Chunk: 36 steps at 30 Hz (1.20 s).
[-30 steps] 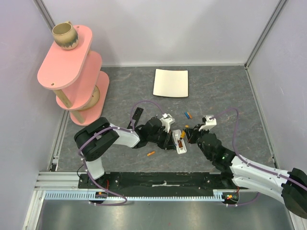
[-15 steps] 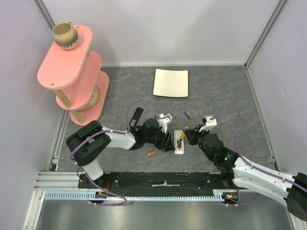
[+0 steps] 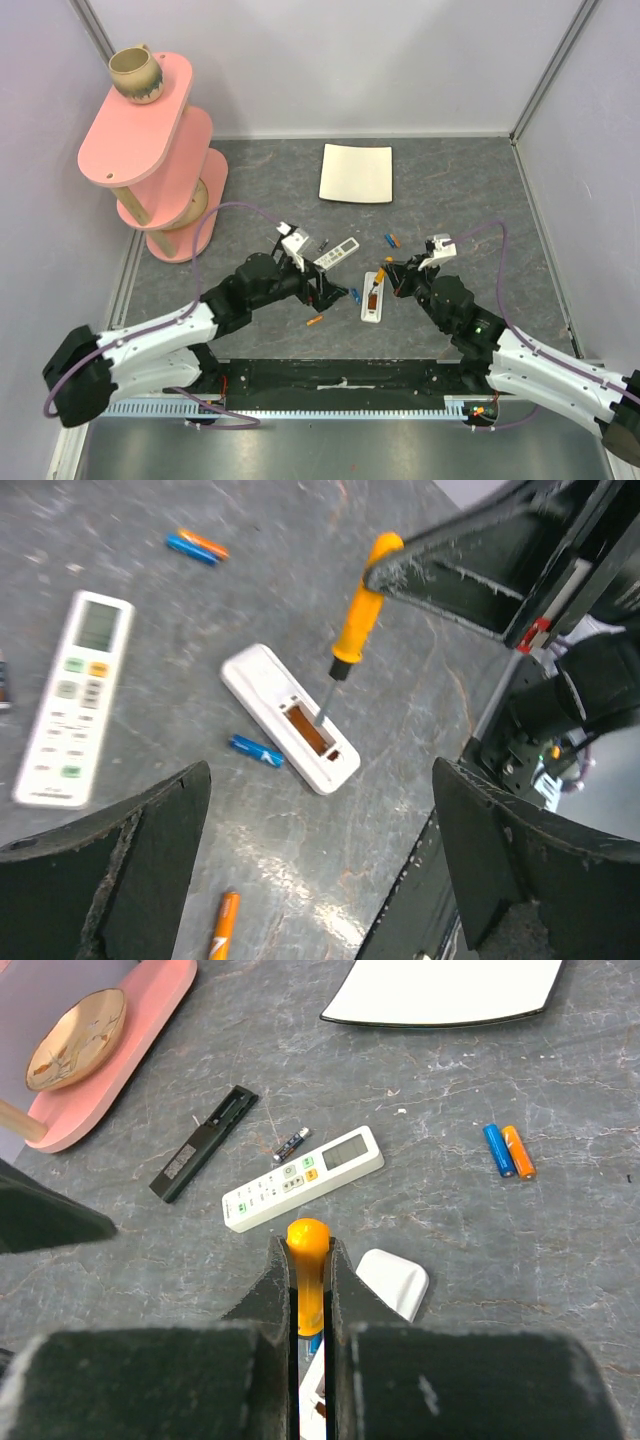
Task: Unload the batteries from the remote control
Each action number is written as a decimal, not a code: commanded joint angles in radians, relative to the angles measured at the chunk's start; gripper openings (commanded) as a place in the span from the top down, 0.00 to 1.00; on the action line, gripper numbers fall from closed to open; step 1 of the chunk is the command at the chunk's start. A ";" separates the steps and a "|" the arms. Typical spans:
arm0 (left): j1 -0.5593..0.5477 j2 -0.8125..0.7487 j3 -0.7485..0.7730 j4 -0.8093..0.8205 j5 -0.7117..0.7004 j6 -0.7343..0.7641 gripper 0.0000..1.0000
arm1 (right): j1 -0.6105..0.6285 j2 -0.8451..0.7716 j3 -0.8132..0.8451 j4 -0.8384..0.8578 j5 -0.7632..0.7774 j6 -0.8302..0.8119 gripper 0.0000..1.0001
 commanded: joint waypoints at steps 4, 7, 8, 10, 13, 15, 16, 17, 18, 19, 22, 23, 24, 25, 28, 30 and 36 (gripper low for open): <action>0.008 -0.205 0.015 -0.292 -0.277 0.147 0.02 | 0.004 0.046 0.063 0.016 -0.086 -0.020 1.00; 0.008 -0.245 0.015 -0.343 -0.300 0.152 0.02 | 0.003 0.094 0.080 0.050 -0.144 -0.028 1.00; 0.008 -0.258 0.012 -0.344 -0.301 0.152 0.02 | 0.003 0.138 0.097 0.056 -0.161 -0.032 1.00; 0.008 -0.271 0.000 -0.337 -0.303 0.155 0.02 | 0.004 0.196 0.117 0.085 -0.206 -0.034 1.00; 0.008 -0.287 -0.003 -0.340 -0.309 0.158 0.02 | 0.003 0.313 0.149 0.141 -0.285 -0.022 1.00; 0.009 -0.282 -0.002 -0.348 -0.309 0.156 0.02 | 0.003 0.388 0.166 0.185 -0.338 -0.014 1.00; 0.008 -0.279 -0.002 -0.354 -0.311 0.156 0.02 | 0.003 0.416 0.175 0.193 -0.356 -0.011 1.00; 0.008 -0.278 -0.002 -0.355 -0.309 0.156 0.02 | 0.003 0.474 0.201 0.191 -0.371 -0.008 1.00; 0.008 -0.273 -0.003 -0.357 -0.309 0.155 0.02 | 0.003 0.509 0.219 0.181 -0.414 -0.009 1.00; 0.008 -0.270 -0.006 -0.358 -0.308 0.155 0.02 | 0.003 0.544 0.259 0.165 -0.427 -0.014 1.00; 0.008 -0.262 -0.006 -0.360 -0.308 0.150 0.02 | 0.003 0.701 0.302 0.142 -0.496 0.004 0.99; 0.008 -0.262 -0.006 -0.361 -0.308 0.149 0.02 | 0.003 0.726 0.302 0.156 -0.500 0.015 0.99; 0.008 -0.264 -0.010 -0.361 -0.309 0.147 0.03 | 0.003 0.747 0.305 0.156 -0.502 0.021 0.98; 0.008 -0.265 -0.010 -0.360 -0.309 0.146 0.03 | 0.003 0.781 0.305 0.159 -0.505 0.028 0.96; 0.008 -0.265 -0.013 -0.352 -0.298 0.139 0.03 | 0.003 0.825 0.304 0.178 -0.503 0.051 0.85; 0.009 -0.262 -0.011 -0.352 -0.298 0.135 0.03 | 0.003 0.841 0.307 0.176 -0.496 0.054 0.70; 0.009 -0.267 -0.010 -0.357 -0.289 0.130 0.03 | 0.003 0.826 0.319 0.162 -0.457 0.052 0.44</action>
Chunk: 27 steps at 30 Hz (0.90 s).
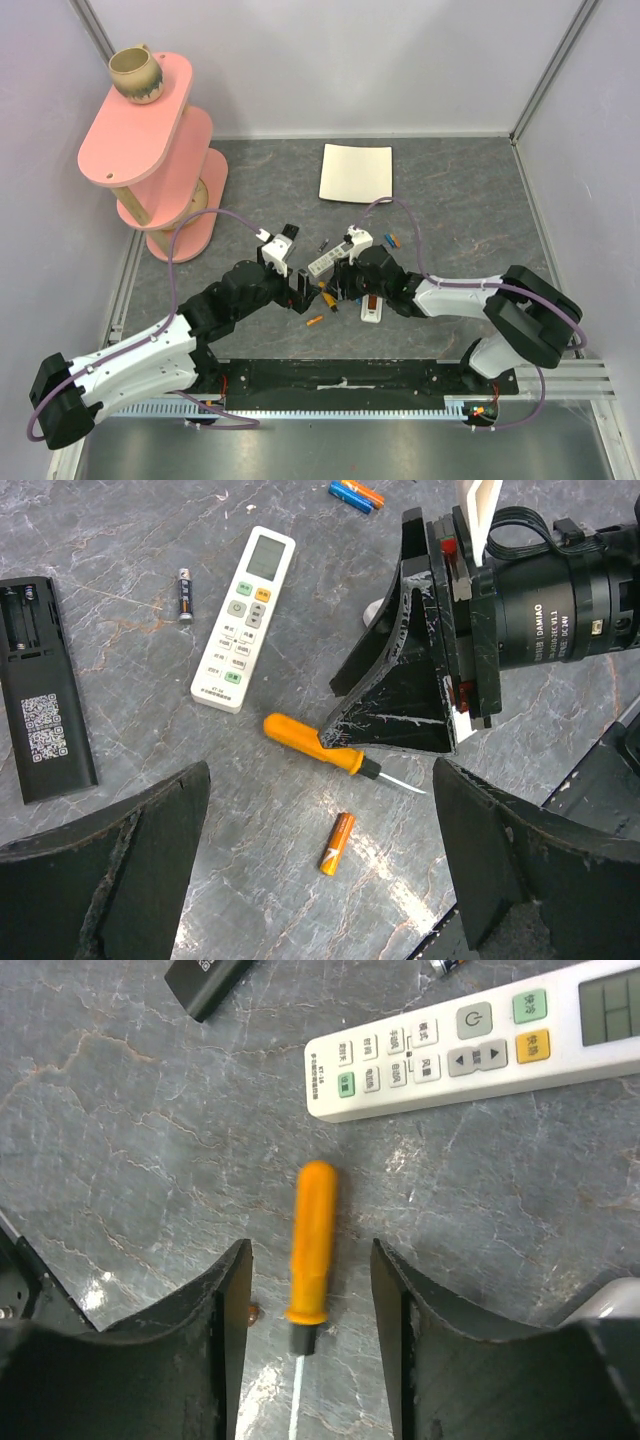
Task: Unload the batteries from the remote control
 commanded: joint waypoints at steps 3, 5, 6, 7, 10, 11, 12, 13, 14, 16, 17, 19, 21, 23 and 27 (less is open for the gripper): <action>0.003 -0.013 -0.003 0.033 -0.004 0.022 0.03 | 0.003 -0.094 0.008 0.007 0.038 -0.021 0.31; 0.002 -0.019 -0.005 0.048 -0.043 0.011 0.03 | 0.003 -0.136 0.031 -0.037 0.088 -0.052 0.20; 0.002 -0.021 -0.006 0.053 -0.056 0.009 0.03 | 0.003 -0.144 0.040 -0.056 0.112 -0.063 0.15; 0.002 -0.024 -0.008 0.063 -0.062 0.009 0.03 | 0.003 -0.166 0.052 -0.073 0.123 -0.072 0.11; 0.002 -0.014 -0.015 0.099 -0.122 0.006 0.02 | 0.003 -0.238 0.045 -0.114 0.195 -0.084 0.02; 0.002 -0.011 -0.014 0.111 -0.140 0.008 0.02 | 0.003 -0.261 0.039 -0.140 0.222 -0.087 0.02; 0.002 -0.005 -0.011 0.113 -0.168 0.008 0.02 | 0.003 -0.287 0.031 -0.157 0.250 -0.090 0.02; 0.002 0.007 -0.008 0.116 -0.179 0.011 0.02 | 0.003 -0.345 0.013 -0.173 0.306 -0.090 0.02; 0.002 0.013 -0.006 0.120 -0.192 0.012 0.02 | 0.003 -0.376 0.002 -0.205 0.336 -0.089 0.02; 0.002 0.033 -0.005 0.136 -0.215 0.015 0.02 | 0.005 -0.481 -0.032 -0.243 0.421 -0.084 0.02; 0.002 0.041 -0.006 0.145 -0.220 0.020 0.02 | 0.003 -0.518 -0.041 -0.290 0.451 -0.083 0.02; 0.000 0.055 -0.018 0.175 -0.237 0.019 0.02 | 0.003 -0.632 -0.073 -0.332 0.504 -0.078 0.02; 0.000 0.056 -0.029 0.198 -0.245 0.009 0.03 | 0.003 -0.707 -0.087 -0.407 0.580 -0.080 0.02; 0.000 0.044 -0.047 0.234 -0.246 0.018 0.03 | 0.003 -0.802 -0.106 -0.461 0.641 -0.086 0.02; 0.000 0.004 -0.110 0.338 -0.223 0.032 0.03 | 0.005 -0.885 -0.098 -0.503 0.733 -0.130 0.02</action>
